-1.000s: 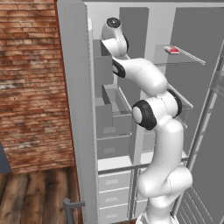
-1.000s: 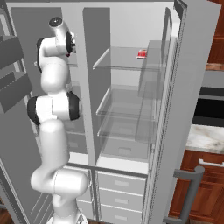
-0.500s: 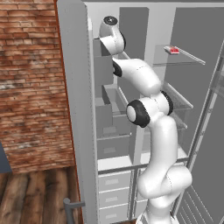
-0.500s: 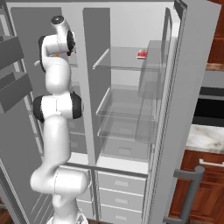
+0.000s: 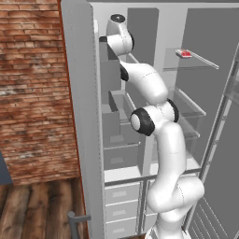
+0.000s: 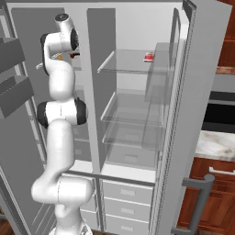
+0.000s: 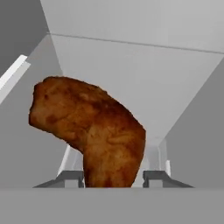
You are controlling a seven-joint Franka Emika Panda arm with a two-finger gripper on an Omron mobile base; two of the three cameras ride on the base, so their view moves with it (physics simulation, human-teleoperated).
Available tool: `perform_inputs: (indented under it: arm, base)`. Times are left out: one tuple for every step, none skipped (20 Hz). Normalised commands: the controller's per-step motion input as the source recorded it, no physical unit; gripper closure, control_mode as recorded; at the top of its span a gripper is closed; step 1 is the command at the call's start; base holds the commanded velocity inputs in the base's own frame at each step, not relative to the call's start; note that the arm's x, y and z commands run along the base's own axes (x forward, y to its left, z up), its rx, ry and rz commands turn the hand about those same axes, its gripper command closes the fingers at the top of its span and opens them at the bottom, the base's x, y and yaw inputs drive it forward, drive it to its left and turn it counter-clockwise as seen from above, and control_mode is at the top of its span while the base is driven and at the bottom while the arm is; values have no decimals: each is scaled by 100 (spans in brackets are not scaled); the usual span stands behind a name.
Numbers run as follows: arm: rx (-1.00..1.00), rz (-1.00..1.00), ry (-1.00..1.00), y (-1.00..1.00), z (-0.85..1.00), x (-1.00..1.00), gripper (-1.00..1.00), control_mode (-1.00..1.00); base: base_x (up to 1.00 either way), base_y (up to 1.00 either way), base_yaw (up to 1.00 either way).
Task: There's a chicken drumstick in the fridge that needs to be moved to the freezer for freezing. Pick up the chicken drumstick from the fridge, place it on any shelf in the freezer, and close the fridge and freezer doors when done.
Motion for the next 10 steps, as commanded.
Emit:
perform_inputs:
  arm:
    - [0,0,-20,0,-76,-54,-100,-100]
    - [0,0,-24,0,-75,-69,-100,-100]
    - [0,0,-23,0,-72,-72,-100,-100]
    - [0,0,-25,0,-73,-75,-100,-100]
    - [0,0,-28,0,-65,-81,-100,-100]
    - [1,0,-27,0,-63,-79,-100,-100]
    - [3,0,-26,0,-61,-87,-100,-100]
    - [8,0,-23,-3,-69,-100,-100,-100]
    - [11,0,-23,-6,-87,-100,-100,-100]
    - [16,0,-23,-19,-100,-100,-100,-100]
  base:
    - [0,0,0]
    - [0,0,0]
    - [0,0,0]
    - [0,0,0]
    - [0,0,0]
    - [0,0,0]
    - [0,0,0]
    - [0,0,0]
    - [0,0,0]
    - [0,0,0]
